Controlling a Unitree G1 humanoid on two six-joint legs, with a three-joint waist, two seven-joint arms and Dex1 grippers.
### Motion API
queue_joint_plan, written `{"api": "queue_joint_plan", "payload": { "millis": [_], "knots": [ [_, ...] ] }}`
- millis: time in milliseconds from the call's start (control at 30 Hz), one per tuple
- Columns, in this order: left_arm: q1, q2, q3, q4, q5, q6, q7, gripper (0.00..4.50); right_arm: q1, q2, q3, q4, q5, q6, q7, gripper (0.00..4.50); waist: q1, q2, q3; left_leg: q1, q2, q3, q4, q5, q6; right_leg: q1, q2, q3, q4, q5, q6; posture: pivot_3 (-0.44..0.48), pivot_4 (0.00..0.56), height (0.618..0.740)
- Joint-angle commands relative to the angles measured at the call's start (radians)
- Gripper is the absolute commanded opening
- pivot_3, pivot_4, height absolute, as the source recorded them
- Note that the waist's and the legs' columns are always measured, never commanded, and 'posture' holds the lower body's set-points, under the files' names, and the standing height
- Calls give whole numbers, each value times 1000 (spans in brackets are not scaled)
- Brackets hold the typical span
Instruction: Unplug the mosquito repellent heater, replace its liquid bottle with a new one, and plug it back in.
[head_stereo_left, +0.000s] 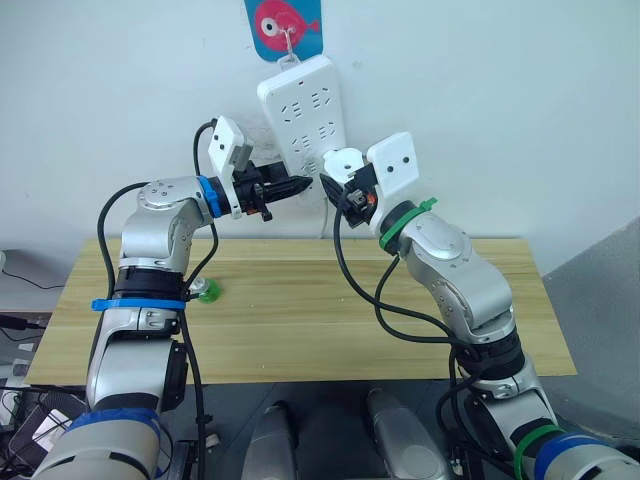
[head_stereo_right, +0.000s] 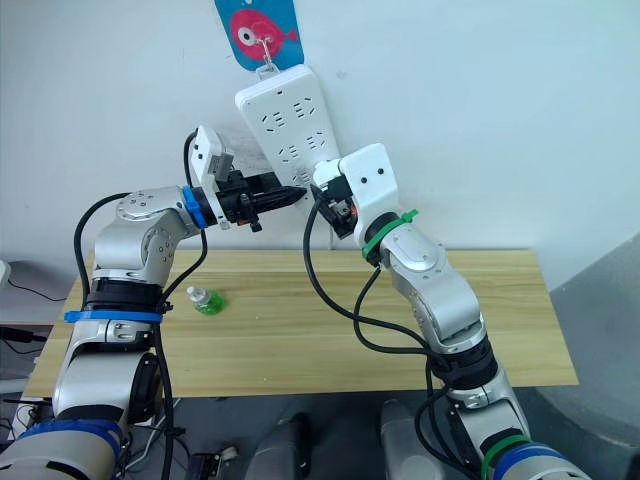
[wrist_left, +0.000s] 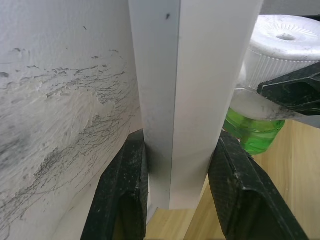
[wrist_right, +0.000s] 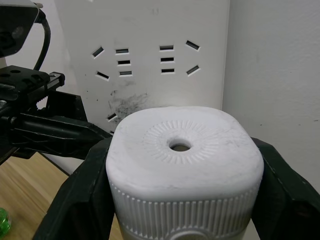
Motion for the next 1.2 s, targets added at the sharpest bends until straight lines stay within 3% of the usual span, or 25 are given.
{"api": "queue_joint_plan", "payload": {
  "millis": [33,400,633,800,967,1067,1200],
  "knots": [
    [4,12,-8,-18,14,-21,0,1294,2,-20,-35,-94,1,15,15,2994,0,0,0,0,0,0,0,0,0,0,0,0,0,0,0,-263,269,740],
    [47,48,-7,7,65,-79,69,1294,175,-191,-152,-358,136,176,145,2994,-4,0,0,-2,-1,-4,0,-1,-1,0,-2,-4,0,-1,0,-268,260,740],
    [225,95,53,-196,4,-6,88,1294,223,-151,-204,-382,202,195,132,2994,-52,1,-1,3,1,1,0,2,-2,2,0,2,0,-1,4,-270,253,740],
    [422,136,114,-380,27,-76,164,2878,266,-76,-256,-391,261,217,93,2994,-59,2,-2,3,1,2,-4,1,-2,0,0,2,1,1,-1,-252,252,740],
    [633,133,152,-613,-7,-64,211,4445,288,-16,-315,-390,318,244,48,2994,-34,2,-2,-4,1,0,-5,1,-2,-6,-1,0,-1,1,-1,-238,253,740],
    [726,91,128,-754,-44,-21,246,4500,288,65,-377,-390,388,286,-15,2994,-24,2,-2,-4,0,1,-5,1,-2,-5,-3,0,-1,1,-1,-234,253,740],
    [789,4,10,-857,11,-71,311,4500,279,186,-449,-397,494,341,-113,2994,-22,2,-2,-4,-1,1,-3,1,-2,-3,-4,0,-1,1,-1,-241,251,740]
  ]
}}
